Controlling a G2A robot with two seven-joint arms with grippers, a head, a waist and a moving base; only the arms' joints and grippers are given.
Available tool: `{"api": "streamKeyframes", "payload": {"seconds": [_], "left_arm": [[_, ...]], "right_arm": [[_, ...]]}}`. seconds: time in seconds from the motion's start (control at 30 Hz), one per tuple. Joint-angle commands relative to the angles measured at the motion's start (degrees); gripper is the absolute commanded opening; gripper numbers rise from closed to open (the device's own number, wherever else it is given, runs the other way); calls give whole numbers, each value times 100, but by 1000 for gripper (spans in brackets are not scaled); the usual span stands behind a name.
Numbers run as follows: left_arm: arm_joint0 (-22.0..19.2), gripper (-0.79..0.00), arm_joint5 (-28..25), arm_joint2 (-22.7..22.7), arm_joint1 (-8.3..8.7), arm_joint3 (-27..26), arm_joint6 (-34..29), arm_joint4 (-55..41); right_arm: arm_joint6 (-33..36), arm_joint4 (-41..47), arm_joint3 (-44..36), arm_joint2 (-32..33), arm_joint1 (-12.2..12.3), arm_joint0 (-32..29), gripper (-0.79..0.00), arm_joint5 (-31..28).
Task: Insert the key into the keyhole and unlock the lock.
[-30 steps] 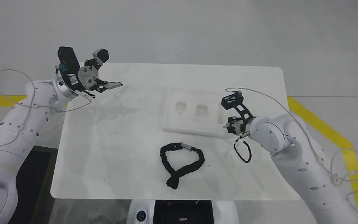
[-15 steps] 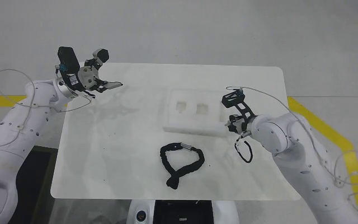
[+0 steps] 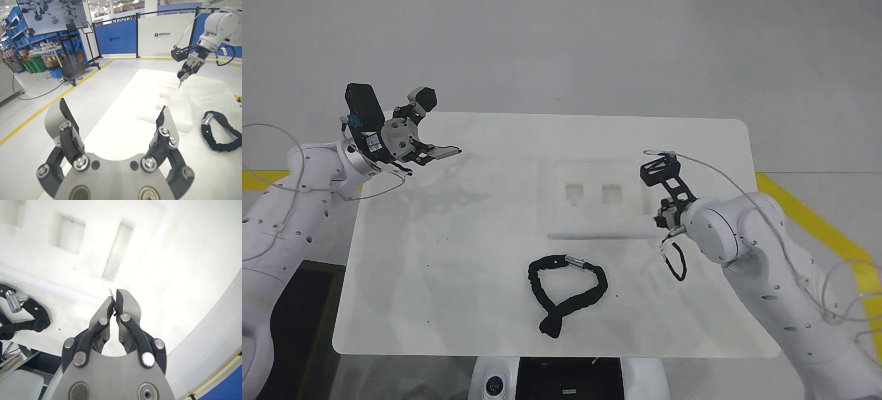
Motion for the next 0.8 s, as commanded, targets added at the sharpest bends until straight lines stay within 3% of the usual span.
{"api": "streamKeyframes", "payload": {"seconds": [0.0,0.27,0.43,0.77], "left_arm": [[0,0,0,0,0,0,0,0],[0,0,0,0,0,0,0,0],[0,0,0,0,0,0,0,0],[0,0,0,0,0,0,0,0]], "right_arm": [[40,-8,-53,20,-10,47,-785,29],[-187,631,-482,424,-2,-212,-785,-65],[-804,1602,-822,905,29,-691,-785,-498],[-2192,2429,-986,1704,106,-1739,-785,-1350]]}}
